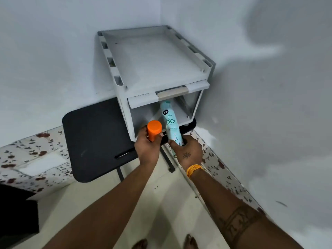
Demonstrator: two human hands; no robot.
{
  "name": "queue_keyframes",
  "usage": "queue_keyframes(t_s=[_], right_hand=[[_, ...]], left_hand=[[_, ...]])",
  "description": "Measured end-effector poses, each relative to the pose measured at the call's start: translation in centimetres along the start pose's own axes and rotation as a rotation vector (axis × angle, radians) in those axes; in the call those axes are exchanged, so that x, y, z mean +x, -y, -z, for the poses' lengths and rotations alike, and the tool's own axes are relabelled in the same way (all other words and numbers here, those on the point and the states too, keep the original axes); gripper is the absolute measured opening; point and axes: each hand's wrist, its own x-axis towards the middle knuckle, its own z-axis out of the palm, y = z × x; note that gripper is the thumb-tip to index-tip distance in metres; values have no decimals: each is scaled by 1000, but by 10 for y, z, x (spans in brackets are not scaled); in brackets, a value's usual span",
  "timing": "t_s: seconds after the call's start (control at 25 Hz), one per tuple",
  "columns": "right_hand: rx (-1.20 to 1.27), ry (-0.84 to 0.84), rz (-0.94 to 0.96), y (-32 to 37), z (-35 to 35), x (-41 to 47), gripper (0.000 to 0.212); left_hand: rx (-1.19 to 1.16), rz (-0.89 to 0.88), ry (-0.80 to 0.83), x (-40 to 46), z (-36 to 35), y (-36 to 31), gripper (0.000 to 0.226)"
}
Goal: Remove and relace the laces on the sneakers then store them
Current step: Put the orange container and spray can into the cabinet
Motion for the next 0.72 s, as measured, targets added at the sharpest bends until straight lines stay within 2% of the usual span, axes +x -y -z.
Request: queue_keyframes(t_s=[0.28,0.48,0.6,0.72], right_hand=[[16,85,148,-13,-17,92,42],[15,174,197,-14,-35,126,52],[11,155,254,-13,-30,128,70],[-23,162,342,-29,-20,116,73]], left_hand=[[96,17,-253,22,-44,10,34],[170,-4,-311,37,-53,19,38],[218,-1,-344,40,-59,20,41],[259,0,-378,36,-63,23,42]])
